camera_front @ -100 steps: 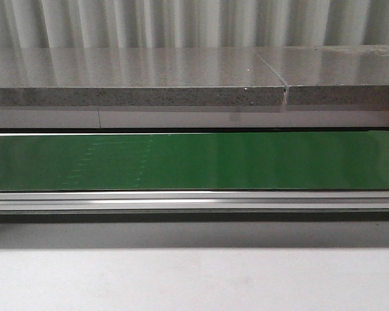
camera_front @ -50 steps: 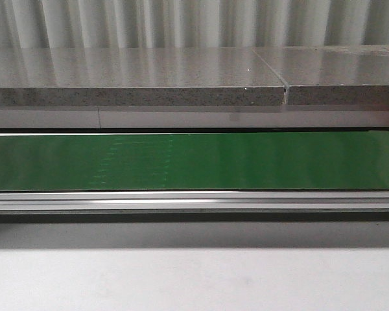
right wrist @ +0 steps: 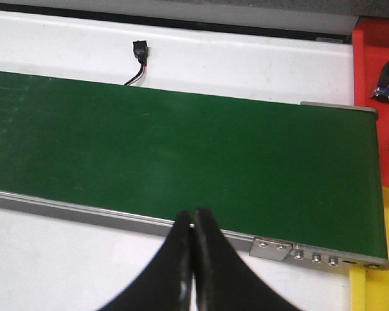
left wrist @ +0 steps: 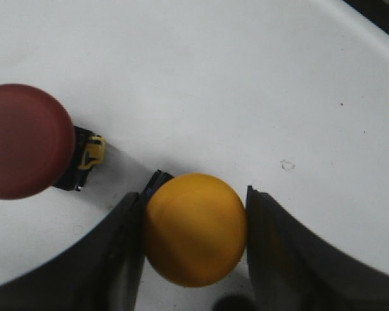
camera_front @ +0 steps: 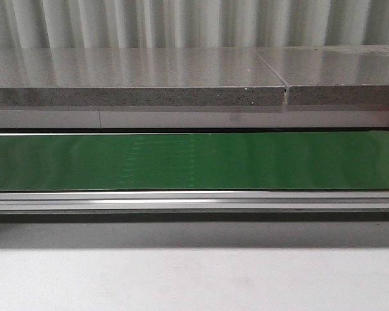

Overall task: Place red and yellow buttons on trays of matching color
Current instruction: 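Carry the yellow button over the belt's near end with the left gripper, then lower the yellow button onto the belt and open the left gripper, then grasp a red push button on the table with the left gripper, then lower the red button onto the belt's near end and release it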

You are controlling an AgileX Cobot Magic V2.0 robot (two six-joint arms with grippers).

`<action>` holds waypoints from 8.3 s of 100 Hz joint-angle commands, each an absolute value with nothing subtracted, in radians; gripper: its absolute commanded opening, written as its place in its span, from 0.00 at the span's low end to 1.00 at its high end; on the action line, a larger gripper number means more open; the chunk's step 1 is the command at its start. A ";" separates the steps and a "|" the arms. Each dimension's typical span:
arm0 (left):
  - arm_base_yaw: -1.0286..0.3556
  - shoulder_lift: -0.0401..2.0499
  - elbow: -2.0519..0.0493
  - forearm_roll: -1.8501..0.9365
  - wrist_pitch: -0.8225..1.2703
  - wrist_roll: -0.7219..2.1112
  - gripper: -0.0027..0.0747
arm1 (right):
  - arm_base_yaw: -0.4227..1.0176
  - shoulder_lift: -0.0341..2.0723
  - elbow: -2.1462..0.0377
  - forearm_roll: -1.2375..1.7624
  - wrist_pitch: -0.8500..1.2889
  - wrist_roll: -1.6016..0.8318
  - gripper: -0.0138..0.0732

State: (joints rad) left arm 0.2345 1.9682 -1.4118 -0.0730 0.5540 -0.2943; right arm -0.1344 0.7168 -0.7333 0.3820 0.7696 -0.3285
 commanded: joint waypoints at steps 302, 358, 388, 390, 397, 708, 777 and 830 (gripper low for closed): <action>0.320 1.486 -1.222 -0.334 0.661 0.172 0.85 | -0.136 0.712 -0.759 0.409 0.710 -0.335 0.08; 0.388 1.794 -1.302 -0.334 0.598 0.172 0.85 | -0.136 0.712 -0.759 0.409 0.710 -0.335 0.08; 0.389 1.908 -1.448 -0.313 0.598 0.130 0.85 | -0.136 0.712 -0.759 0.409 0.710 -0.335 0.08; 0.389 1.911 -1.457 -0.304 0.598 0.117 0.85 | -0.136 0.712 -0.759 0.409 0.710 -0.335 0.08; 0.389 1.926 -1.481 -0.281 0.598 0.092 0.85 | -0.136 0.712 -0.759 0.409 0.710 -0.335 0.08; 0.097 1.524 -1.133 -0.252 0.685 0.105 0.79 | -0.136 0.712 -0.759 0.409 0.710 -0.335 0.08; -0.088 1.122 -1.091 -0.255 0.589 0.171 0.79 | -0.136 0.712 -0.759 0.409 0.710 -0.335 0.08; -0.174 0.614 -0.627 -0.257 0.436 0.168 0.79 | -0.136 0.712 -0.759 0.409 0.710 -0.335 0.08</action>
State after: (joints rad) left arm -0.1656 0.6849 -0.6575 -0.2391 0.5202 0.1686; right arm -0.1344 0.7168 -0.7333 0.3820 0.7696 -0.3285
